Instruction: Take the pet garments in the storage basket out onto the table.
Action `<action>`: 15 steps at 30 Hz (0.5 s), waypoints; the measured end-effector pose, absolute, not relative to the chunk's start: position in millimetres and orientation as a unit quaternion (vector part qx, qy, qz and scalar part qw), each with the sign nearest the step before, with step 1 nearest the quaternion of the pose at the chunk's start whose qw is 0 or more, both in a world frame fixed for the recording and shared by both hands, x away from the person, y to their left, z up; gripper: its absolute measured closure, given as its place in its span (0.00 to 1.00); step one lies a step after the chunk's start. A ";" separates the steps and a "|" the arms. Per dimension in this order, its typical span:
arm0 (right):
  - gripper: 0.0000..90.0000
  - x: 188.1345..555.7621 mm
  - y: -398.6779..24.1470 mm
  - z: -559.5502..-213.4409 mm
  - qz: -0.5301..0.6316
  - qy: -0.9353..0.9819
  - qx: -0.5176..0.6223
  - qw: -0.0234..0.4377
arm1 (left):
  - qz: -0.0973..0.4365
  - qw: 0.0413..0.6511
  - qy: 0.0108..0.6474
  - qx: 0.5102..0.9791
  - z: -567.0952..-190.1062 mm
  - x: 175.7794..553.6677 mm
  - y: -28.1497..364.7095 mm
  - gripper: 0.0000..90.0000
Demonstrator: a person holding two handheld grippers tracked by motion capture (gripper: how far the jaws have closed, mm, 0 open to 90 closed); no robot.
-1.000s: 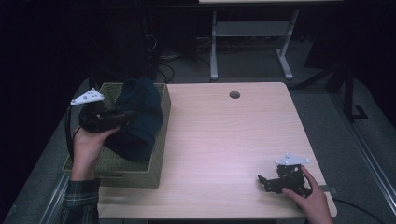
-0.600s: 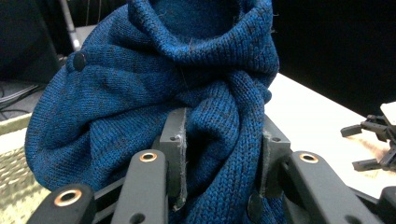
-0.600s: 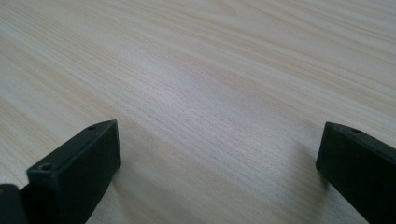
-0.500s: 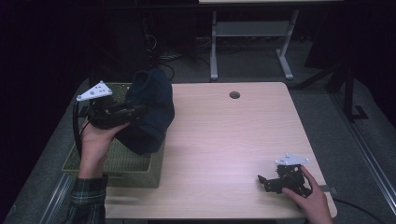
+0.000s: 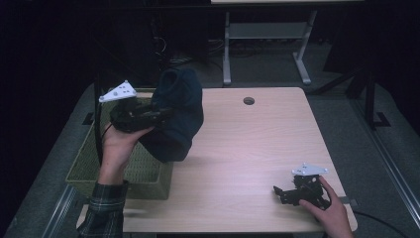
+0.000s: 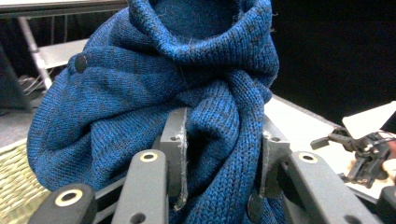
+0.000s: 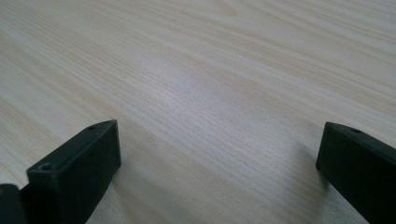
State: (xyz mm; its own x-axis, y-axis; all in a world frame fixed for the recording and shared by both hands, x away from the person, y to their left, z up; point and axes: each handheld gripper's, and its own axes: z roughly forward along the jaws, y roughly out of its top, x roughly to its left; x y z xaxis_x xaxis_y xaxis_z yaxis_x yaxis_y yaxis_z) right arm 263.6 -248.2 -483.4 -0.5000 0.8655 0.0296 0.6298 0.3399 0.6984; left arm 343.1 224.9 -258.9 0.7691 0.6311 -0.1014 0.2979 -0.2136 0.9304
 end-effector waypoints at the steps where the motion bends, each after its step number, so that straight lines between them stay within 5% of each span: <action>1: 0.00 263.6 -248.2 -483.4 0.334 0.799 0.468 0.177 | 0.150 0.552 0.303 0.762 -258.8 343.6 222.0 0.70; 15: 0.00 263.6 -248.2 -483.4 0.334 0.799 0.468 0.177 | 0.123 0.564 0.269 0.771 -257.9 350.4 180.1 0.70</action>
